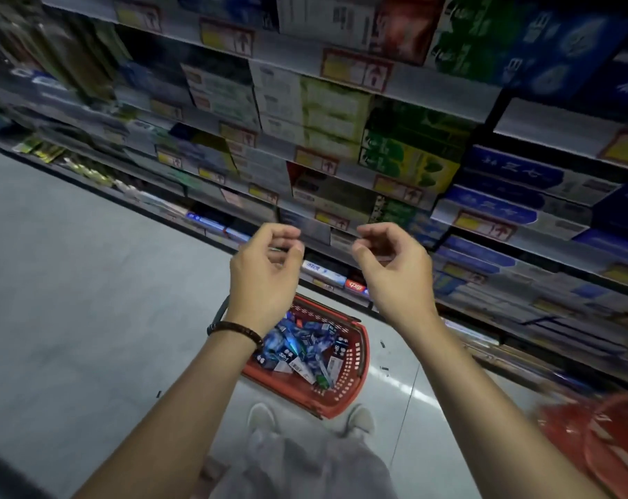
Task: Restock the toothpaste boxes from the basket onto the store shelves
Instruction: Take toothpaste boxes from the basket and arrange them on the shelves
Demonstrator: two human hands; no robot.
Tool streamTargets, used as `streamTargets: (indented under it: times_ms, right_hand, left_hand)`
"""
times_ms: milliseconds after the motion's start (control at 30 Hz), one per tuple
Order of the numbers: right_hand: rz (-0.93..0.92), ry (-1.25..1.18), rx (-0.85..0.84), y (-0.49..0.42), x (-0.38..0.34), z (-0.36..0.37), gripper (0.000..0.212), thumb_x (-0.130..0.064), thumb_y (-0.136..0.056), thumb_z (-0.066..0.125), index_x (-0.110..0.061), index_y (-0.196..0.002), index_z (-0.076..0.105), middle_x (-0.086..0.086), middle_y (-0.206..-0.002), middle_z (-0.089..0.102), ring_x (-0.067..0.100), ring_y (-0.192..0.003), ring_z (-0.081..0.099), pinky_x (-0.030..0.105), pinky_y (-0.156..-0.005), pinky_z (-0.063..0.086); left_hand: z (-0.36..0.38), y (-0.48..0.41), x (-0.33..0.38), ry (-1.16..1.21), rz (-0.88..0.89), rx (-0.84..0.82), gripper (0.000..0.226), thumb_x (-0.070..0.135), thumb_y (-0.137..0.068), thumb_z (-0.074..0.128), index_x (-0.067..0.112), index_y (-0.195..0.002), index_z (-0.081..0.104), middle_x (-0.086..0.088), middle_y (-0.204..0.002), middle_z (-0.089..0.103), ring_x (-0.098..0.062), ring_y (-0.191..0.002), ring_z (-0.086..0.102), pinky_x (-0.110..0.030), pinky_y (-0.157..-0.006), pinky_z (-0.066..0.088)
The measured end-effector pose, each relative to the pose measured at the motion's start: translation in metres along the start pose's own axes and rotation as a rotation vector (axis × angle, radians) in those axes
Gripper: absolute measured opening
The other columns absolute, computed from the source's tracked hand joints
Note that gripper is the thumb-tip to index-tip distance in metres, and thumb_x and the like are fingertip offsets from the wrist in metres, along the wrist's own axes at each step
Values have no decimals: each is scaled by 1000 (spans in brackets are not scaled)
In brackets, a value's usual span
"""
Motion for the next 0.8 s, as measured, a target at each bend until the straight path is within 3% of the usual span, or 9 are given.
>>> streamTargets:
  times_ms: [267, 600, 700, 800]
  right_hand:
    - [136, -33, -53, 11, 85, 69, 13, -11, -98, 72, -18, -108, 74, -6, -96, 74, 0, -85, 66, 8, -73, 48]
    - [263, -44, -109, 15, 207, 141, 15, -11, -96, 74, -22, -107, 75, -8, -93, 76, 6, -87, 70, 20, -76, 55]
    - [280, -46, -120, 18, 238, 161, 15, -12, -97, 74, -23, -106, 75, -9, -93, 76, 12, -90, 72, 28, -80, 59]
    - [312, -64, -152, 24, 269, 181, 15, -11, -98, 73, -21, -108, 75, -10, -95, 75, 11, -92, 71, 25, -82, 58]
  left_hand:
    - [-10, 0, -101, 5, -156, 8, 13, 18, -100, 68, 27, -110, 69, 14, -98, 73, -5, -84, 72, -16, -73, 56]
    - [7, 2, -251, -55, -350, 62, 11, 21, -98, 71, 30, -105, 70, 14, -94, 75, -5, -85, 72, -37, -81, 63]
    - [19, 3, -293, -58, -389, 40, 14, 20, -98, 71, 32, -105, 69, 16, -97, 75, -3, -88, 72, -33, -81, 63]
    - [32, 7, -333, -79, -407, -8, 15, 17, -99, 71, 29, -107, 69, 17, -100, 74, 1, -90, 70, -22, -78, 60]
Point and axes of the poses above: each hand's wrist, its own y-axis away from the middle knuckle, its own z-axis out of the palm, x = y × z, the point moved 1 cm from there along -y, towards the middle knuckle
